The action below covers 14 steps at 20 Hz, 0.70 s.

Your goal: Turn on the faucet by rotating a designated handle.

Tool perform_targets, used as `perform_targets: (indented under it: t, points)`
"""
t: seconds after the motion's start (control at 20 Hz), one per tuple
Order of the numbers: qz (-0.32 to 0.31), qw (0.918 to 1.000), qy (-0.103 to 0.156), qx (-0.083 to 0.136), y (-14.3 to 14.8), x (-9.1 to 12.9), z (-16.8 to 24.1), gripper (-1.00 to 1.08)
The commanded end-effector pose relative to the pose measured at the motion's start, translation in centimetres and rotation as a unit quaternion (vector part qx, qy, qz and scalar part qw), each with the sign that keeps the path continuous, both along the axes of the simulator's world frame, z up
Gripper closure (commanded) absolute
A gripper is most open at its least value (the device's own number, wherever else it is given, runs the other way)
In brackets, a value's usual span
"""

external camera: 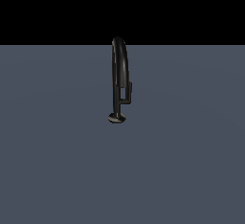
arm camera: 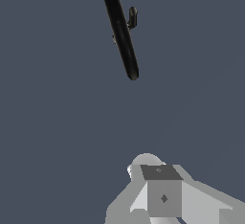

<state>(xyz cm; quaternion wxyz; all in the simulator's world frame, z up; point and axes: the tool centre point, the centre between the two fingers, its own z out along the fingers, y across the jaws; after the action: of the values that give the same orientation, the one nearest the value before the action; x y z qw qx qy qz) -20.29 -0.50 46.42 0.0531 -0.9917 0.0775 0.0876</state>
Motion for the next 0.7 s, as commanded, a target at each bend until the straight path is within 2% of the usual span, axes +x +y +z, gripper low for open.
perform_targets:
  t: [0.0,0.35,0.65]
  points:
    - [-0.016,0.9996,0.017,0.014,0.1,1.3,-0.4,1.08]
    - [-0.061,0.9943,0.067,0.057,0.2,5.2,-1.9,1.08]
    - [-0.101,0.9842,0.111,0.094,0.1,8.5,-3.6,1.08]
